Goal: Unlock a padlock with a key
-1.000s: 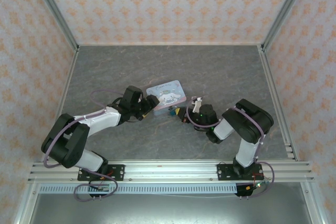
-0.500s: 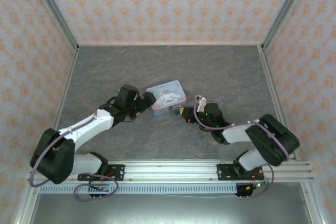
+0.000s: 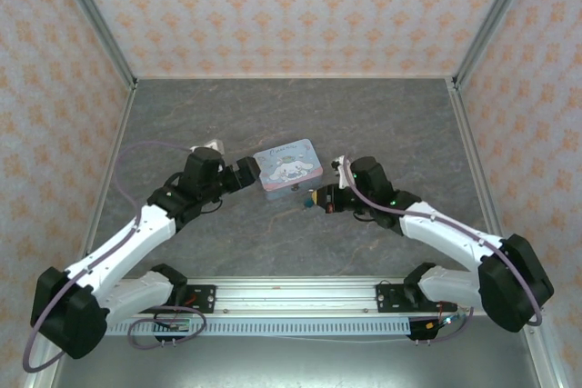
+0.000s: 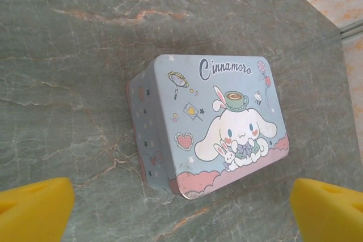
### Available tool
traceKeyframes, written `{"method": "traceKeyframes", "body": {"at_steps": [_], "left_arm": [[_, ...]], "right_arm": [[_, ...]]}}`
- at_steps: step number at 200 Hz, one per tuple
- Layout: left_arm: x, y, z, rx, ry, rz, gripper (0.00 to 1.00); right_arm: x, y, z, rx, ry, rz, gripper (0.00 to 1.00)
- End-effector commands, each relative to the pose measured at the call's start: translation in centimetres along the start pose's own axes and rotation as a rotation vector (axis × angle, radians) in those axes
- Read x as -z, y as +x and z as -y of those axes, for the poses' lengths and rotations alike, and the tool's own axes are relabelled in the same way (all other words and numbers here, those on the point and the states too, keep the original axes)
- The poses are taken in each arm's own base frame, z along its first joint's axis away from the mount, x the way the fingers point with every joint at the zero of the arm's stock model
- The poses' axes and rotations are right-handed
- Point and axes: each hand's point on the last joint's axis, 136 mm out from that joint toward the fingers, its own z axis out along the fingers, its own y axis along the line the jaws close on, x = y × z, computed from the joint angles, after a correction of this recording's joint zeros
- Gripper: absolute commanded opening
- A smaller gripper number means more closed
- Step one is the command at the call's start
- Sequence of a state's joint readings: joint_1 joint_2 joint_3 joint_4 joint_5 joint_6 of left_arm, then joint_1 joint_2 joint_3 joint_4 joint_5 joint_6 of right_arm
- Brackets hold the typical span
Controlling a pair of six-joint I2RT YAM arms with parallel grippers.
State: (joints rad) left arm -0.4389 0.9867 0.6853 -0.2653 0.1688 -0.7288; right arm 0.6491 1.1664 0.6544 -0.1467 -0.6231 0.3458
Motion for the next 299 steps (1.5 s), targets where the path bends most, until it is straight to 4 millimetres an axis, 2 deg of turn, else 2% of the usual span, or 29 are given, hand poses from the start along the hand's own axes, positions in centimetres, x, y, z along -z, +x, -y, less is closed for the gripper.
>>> {"method": "traceKeyframes", "body": {"at_steps": [1,54,109,158,196,232,260,299], "left_arm": [[0.7,-0.4,-0.7,-0.058,-0.028,0.044,0.98],[1.4,-0.5,-1.1,-0.084,-0.035,0.055,0.98],[2.0,-0.4,-1.6,-0.103,-0.058,0.06,0.98],[2.5,-0.5,-2.0,-0.108,-0.072,0.071,0.98],[2.5,-0.6,-2.0,-0.107,-0.076,0.077,0.98],[2.6,-0.6,-2.2,-0.108,-0.084,0.074,0.98],[2.9,-0.6,-2.3,-0.105,-0.091,0.076,0.98],[3.6,-0.9,-2.4,-0.104,-0.096,0.095,0.98]], "right_arm": [[-0.3,4.0,0.1,-0.016,0.053,-0.208,0.0],[-3.3,6.9,-0.9,-0.012,0.107,-0.417,0.0],[-6.6,7.9,-0.9,-0.008,0.135,-0.519,0.0],[-8.0,8.6,0.2,-0.022,0.16,-0.556,0.0],[-8.3,8.6,0.4,-0.016,0.163,-0.55,0.01],[-8.2,8.3,0.6,-0.001,0.176,-0.536,0.12],[-7.4,6.9,0.8,0.039,0.214,-0.465,0.24],[-5.5,4.5,0.4,0.109,0.256,-0.352,0.29]]}}
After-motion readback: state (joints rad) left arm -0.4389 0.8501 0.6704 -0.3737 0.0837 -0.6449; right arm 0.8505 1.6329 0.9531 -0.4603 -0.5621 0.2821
